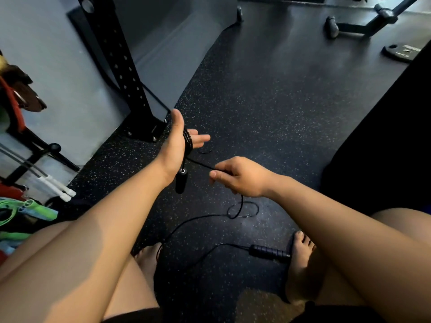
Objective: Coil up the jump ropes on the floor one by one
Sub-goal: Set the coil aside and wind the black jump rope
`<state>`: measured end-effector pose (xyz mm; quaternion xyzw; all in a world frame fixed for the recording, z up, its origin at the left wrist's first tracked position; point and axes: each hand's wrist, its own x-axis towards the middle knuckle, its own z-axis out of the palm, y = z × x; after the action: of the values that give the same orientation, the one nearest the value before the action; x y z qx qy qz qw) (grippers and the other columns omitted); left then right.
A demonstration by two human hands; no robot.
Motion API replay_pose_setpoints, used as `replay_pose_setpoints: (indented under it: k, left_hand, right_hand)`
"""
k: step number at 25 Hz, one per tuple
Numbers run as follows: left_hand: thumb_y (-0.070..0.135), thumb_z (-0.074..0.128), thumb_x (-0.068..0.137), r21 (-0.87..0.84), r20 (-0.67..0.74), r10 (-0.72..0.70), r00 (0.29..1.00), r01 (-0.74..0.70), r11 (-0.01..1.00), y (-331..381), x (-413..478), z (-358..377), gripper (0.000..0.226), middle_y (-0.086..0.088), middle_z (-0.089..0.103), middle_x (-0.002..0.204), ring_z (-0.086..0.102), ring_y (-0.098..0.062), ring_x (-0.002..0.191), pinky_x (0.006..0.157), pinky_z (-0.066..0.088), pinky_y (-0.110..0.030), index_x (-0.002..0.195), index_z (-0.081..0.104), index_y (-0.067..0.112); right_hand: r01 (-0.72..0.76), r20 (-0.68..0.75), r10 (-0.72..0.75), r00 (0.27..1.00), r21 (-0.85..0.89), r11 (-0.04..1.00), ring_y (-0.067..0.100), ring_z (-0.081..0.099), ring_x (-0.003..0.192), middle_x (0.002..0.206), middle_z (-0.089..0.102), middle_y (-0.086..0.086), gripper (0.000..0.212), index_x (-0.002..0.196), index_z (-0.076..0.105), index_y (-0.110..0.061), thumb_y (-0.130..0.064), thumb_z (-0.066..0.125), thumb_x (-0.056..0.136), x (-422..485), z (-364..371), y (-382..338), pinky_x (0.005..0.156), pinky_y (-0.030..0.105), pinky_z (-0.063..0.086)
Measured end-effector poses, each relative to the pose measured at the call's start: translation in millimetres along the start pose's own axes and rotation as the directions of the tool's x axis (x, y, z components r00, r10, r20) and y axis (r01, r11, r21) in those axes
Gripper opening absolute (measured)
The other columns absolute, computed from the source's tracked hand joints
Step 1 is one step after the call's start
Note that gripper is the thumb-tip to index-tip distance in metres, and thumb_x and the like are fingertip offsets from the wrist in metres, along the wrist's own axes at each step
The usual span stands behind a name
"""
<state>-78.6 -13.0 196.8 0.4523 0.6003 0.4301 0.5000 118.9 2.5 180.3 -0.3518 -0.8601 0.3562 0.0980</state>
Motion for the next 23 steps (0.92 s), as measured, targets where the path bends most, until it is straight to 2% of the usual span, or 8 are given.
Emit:
replay_pose_setpoints:
  k: [2, 3, 5, 9, 12, 15, 20, 23]
  left_hand:
    - [0.112, 0.006, 0.042, 0.191, 0.129, -0.091, 0.987, 0.066, 0.979, -7, 1, 0, 0.142, 0.013, 0.072, 0.116, 0.061, -0.012, 0.125, 0.125, 0.011, -0.048, 0.118, 0.076, 0.015]
    - [0.112, 0.004, 0.041, 0.276, 0.225, -0.147, 0.963, 0.081, 0.958, -9, -1, 1, 0.143, 0.006, 0.074, 0.117, 0.06, -0.013, 0.127, 0.126, 0.01, -0.048, 0.115, 0.077, 0.014]
    - [0.104, -0.006, 0.056, 0.378, 0.403, -0.242, 0.882, 0.08, 0.922, -8, -9, 6, 0.138, -0.005, 0.077, 0.113, 0.062, -0.015, 0.124, 0.125, 0.011, -0.046, 0.111, 0.078, 0.009]
    - [0.088, -0.007, 0.068, 0.374, 0.502, -0.299, 0.811, 0.108, 0.921, 5, -22, 12, 0.132, -0.007, 0.077, 0.09, 0.071, -0.022, 0.095, 0.112, 0.033, -0.042, 0.095, 0.074, -0.013]
    - [0.091, -0.008, 0.069, 0.261, 0.561, -0.288, 0.776, 0.164, 0.951, 14, -25, 11, 0.121, -0.011, 0.062, 0.054, 0.067, -0.028, 0.066, 0.095, 0.045, -0.042, 0.08, 0.067, -0.003]
    - [0.093, -0.015, 0.069, 0.091, 0.583, -0.226, 0.781, 0.214, 0.973, 21, -26, 9, 0.114, -0.003, 0.046, 0.042, 0.059, -0.028, 0.054, 0.09, 0.048, -0.04, 0.071, 0.057, 0.005]
    - [0.099, -0.005, 0.068, -0.362, 0.484, -0.003, 0.875, 0.203, 0.91, 25, -26, -1, 0.115, -0.003, 0.051, 0.053, 0.061, -0.028, 0.063, 0.097, 0.046, -0.042, 0.08, 0.06, 0.006]
    - [0.1, 0.007, 0.072, -0.602, 0.327, 0.117, 0.938, 0.111, 0.791, 22, -23, -7, 0.118, -0.008, 0.067, 0.077, 0.069, -0.028, 0.08, 0.109, 0.043, -0.041, 0.104, 0.062, 0.0]
  right_hand:
    - [0.065, -0.074, -0.067, 0.995, -0.037, 0.997, 0.0, 0.053, 0.053, 0.061, 0.056, -0.011, 0.026, 0.091, 0.072, -0.021, -0.039, 0.057, 0.1, 0, -9, -5, 0.052, 0.014, 0.038]
    - [0.099, -0.12, -0.107, 0.987, -0.067, 0.993, 0.001, 0.053, 0.054, 0.062, 0.058, -0.012, 0.026, 0.09, 0.073, -0.02, -0.041, 0.06, 0.098, 0, -15, -4, 0.052, 0.014, 0.036]
    - [0.131, -0.19, -0.149, 0.97, -0.103, 0.986, 0.003, 0.053, 0.057, 0.066, 0.061, -0.012, 0.026, 0.089, 0.074, -0.019, -0.043, 0.066, 0.094, 0, -26, 3, 0.055, 0.016, 0.037]
    - [0.109, -0.229, -0.129, 0.965, -0.102, 0.989, 0.005, 0.051, 0.059, 0.063, 0.056, -0.011, 0.026, 0.084, 0.067, -0.018, -0.044, 0.067, 0.092, 0, -30, 21, 0.056, 0.02, 0.038]
    - [0.12, -0.215, -0.138, 0.967, -0.096, 0.988, 0.013, 0.049, 0.059, 0.065, 0.056, -0.001, 0.039, 0.08, 0.059, -0.014, -0.049, 0.056, 0.095, -1, -19, 28, 0.058, 0.03, 0.042]
    - [0.038, -0.237, -0.038, 0.971, -0.003, 0.999, 0.013, 0.048, 0.06, 0.066, 0.054, 0.001, 0.041, 0.08, 0.057, -0.013, -0.047, 0.047, 0.101, -1, -11, 35, 0.061, 0.034, 0.044]
    - [-0.096, -0.241, 0.137, 0.961, 0.173, 0.98, 0.009, 0.049, 0.054, 0.061, 0.056, -0.002, 0.04, 0.082, 0.061, -0.013, -0.041, 0.045, 0.105, -2, 4, 45, 0.058, 0.032, 0.045]
    - [-0.198, -0.076, 0.213, 0.974, 0.173, 0.965, 0.014, 0.054, 0.058, 0.064, 0.063, 0.002, 0.033, 0.092, 0.065, -0.014, -0.036, 0.045, 0.106, -1, 14, 52, 0.063, 0.033, 0.047]
